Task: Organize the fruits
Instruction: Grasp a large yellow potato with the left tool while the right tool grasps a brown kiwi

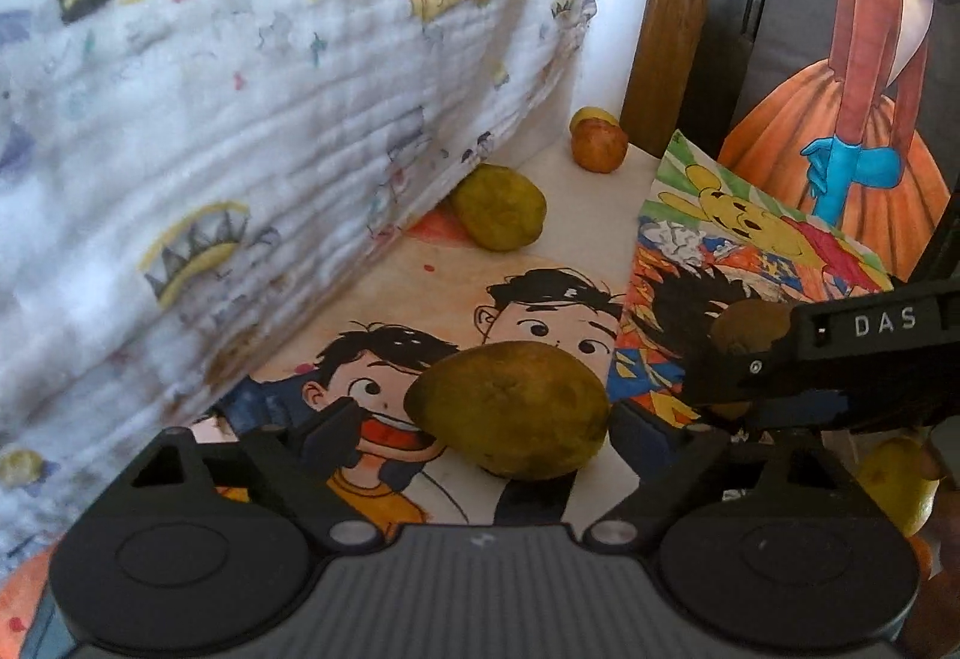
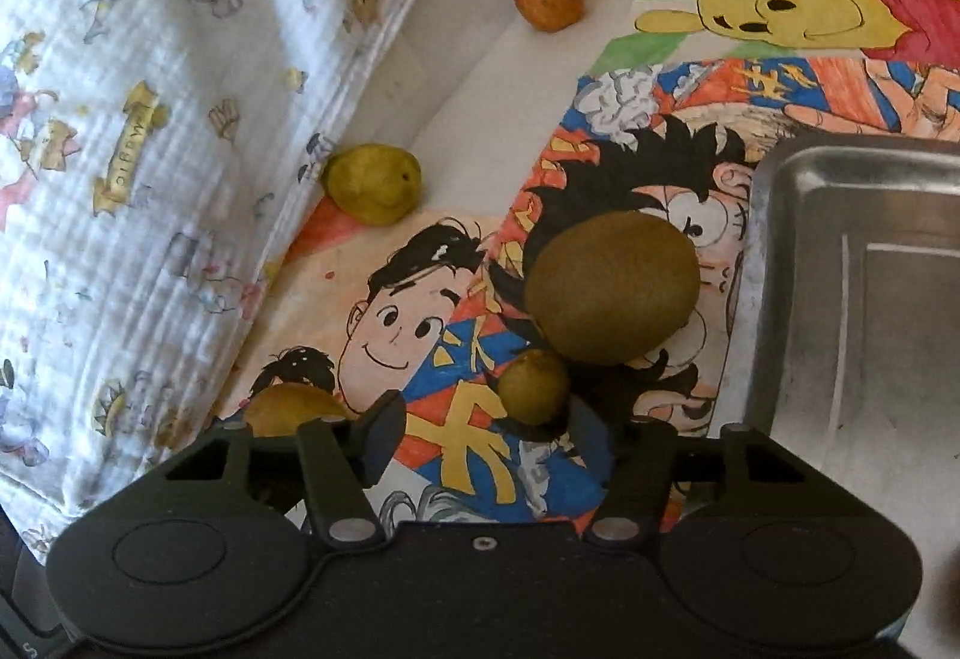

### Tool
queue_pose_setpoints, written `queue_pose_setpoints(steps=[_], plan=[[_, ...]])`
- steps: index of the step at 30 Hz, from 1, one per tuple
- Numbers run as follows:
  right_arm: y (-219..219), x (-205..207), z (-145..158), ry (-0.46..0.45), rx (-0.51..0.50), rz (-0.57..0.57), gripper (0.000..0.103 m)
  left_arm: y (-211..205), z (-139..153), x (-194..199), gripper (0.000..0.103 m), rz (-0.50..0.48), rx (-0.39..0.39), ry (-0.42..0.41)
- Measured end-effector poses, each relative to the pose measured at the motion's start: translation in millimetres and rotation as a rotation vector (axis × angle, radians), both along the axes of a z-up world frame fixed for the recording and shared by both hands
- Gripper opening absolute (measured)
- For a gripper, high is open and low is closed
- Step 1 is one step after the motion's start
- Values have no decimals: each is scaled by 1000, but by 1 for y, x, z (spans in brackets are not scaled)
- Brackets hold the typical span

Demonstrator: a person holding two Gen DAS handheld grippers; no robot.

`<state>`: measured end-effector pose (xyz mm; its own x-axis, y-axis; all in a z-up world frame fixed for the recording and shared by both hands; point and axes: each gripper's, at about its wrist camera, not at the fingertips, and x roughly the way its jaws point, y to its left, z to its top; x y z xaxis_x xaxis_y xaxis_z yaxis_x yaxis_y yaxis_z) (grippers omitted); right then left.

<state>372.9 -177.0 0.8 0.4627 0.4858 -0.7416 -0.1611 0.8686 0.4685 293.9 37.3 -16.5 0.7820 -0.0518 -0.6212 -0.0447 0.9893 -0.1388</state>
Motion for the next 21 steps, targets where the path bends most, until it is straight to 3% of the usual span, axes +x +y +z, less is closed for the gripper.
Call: queue_pose_setpoints(steps=[6,14,21], plan=[[-1,0,-2,-32,-12,-15,48,-5,0,4,78,-16,-16,-2],[-6,0,-6,-48,-10,-55,29,-7,1,4,76,-10,-15,-4],[-7,-5,-5,-48,4,-43,28,-7,3,-3,75,57,-44,20]])
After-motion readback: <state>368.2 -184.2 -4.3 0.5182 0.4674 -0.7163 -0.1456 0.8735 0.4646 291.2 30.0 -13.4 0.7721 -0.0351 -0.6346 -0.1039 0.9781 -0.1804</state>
